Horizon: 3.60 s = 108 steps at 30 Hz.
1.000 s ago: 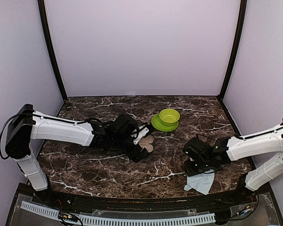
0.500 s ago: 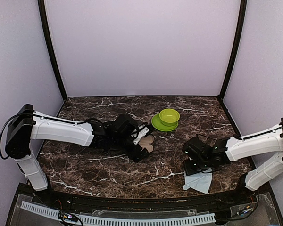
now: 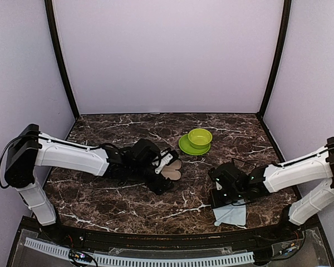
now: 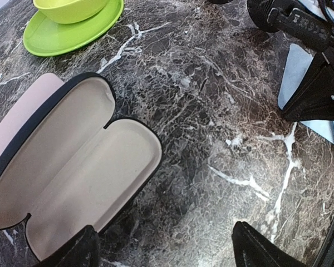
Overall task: Organize the sunglasses
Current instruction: Move the glasses cleaning cloth to the center of the board.
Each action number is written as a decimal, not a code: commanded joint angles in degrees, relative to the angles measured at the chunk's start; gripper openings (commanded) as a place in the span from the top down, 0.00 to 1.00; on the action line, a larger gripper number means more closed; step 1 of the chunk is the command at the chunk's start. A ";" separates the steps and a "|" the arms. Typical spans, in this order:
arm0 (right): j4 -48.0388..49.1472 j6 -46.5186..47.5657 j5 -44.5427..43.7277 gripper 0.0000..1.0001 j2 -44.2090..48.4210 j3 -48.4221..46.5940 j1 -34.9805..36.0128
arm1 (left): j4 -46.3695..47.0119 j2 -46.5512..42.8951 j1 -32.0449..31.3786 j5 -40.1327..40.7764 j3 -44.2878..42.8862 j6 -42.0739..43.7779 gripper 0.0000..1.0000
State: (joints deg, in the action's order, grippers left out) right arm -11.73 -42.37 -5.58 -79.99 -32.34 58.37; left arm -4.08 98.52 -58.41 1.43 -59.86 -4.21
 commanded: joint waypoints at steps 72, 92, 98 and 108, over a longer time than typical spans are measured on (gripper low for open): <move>7.55 13.90 10.49 1.00 -20.00 -15.88 -3.89 | -3.55 4.15 -12.87 -0.64 2.21 -11.63 1.00; 2.99 17.81 11.50 0.72 -12.03 -18.96 -1.76 | 2.10 -10.44 -11.77 -1.50 12.00 -9.53 0.43; -0.56 12.89 9.70 0.69 -6.05 -11.84 -4.26 | 1.18 -5.14 -4.29 -10.33 6.57 -9.90 0.44; -3.34 10.35 7.23 0.70 -4.43 -8.06 -3.39 | -1.45 1.49 0.05 -11.53 0.10 -7.07 0.46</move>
State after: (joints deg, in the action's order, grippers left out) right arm -14.44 -30.63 3.73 -84.88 -40.27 54.13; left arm -3.38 98.91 -58.70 -8.45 -57.25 -12.99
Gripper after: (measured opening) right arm 0.294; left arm 0.540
